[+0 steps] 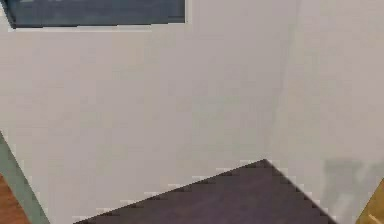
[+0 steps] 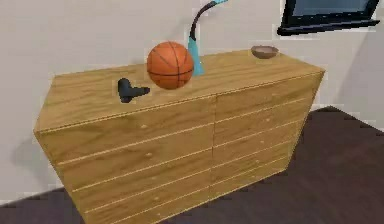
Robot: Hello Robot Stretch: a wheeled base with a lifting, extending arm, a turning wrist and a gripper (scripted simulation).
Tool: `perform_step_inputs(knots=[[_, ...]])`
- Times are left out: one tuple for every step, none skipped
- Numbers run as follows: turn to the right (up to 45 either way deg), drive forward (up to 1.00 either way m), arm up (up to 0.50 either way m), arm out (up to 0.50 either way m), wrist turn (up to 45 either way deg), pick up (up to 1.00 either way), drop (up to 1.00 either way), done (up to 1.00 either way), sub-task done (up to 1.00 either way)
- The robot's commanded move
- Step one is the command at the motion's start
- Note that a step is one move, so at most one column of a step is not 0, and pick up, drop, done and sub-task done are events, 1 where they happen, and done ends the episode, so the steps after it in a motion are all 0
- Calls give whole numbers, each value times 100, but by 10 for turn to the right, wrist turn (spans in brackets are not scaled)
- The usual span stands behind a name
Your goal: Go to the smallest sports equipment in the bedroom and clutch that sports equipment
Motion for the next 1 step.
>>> perform_step_inputs(knots=[[450, 0, 0, 0, 0, 0, 0, 0, 0]])
